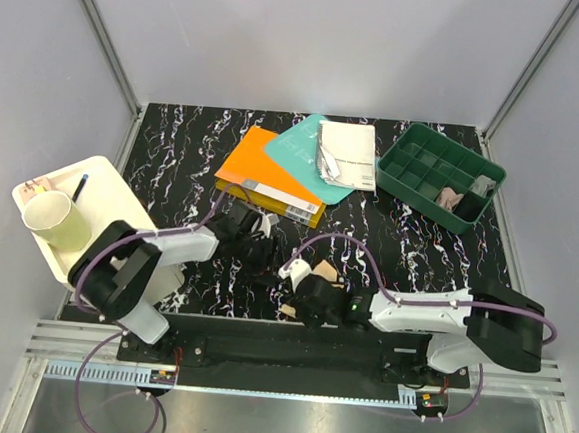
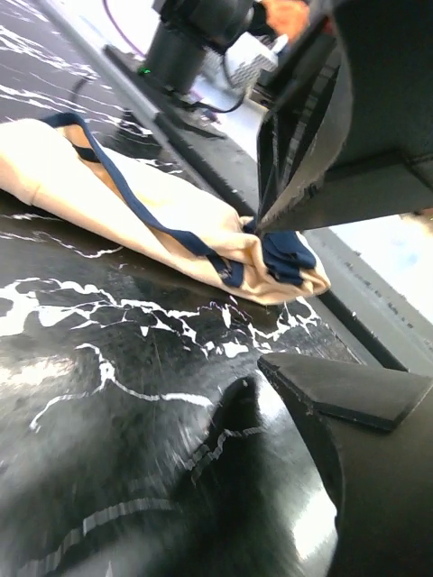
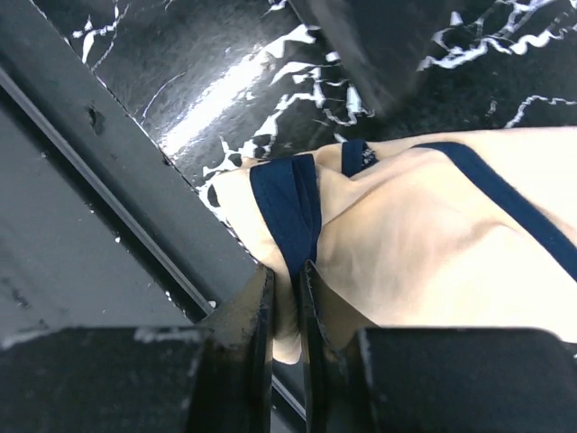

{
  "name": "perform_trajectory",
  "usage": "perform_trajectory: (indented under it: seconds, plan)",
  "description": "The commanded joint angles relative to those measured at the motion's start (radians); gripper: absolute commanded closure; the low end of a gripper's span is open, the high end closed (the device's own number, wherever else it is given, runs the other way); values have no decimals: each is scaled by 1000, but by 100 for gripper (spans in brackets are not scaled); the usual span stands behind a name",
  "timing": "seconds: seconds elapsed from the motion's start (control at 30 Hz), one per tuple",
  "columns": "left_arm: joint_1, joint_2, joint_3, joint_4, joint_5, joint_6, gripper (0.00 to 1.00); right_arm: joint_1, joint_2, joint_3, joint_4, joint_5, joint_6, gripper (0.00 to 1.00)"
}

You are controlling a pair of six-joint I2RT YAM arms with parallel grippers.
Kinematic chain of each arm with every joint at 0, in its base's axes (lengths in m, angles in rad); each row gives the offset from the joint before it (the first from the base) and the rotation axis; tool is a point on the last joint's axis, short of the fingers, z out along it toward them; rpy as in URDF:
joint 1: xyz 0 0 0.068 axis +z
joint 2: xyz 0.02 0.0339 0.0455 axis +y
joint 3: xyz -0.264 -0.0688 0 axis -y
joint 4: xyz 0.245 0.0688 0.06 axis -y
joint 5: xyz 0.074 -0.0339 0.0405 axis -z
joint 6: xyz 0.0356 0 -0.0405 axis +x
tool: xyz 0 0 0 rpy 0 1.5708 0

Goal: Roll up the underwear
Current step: Roll the underwear to the corner of the board.

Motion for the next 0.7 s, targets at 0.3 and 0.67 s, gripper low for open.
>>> perform_trajectory:
  seconds: [0.3,0.67]
  plan:
    - [-32,-196,-125,185,-175,-40,41,-336,-105,-135,237,-600,62,89]
    - [-132,-213,-156,303,-248,-48,41,-493,39,-127,283,-839,140,92]
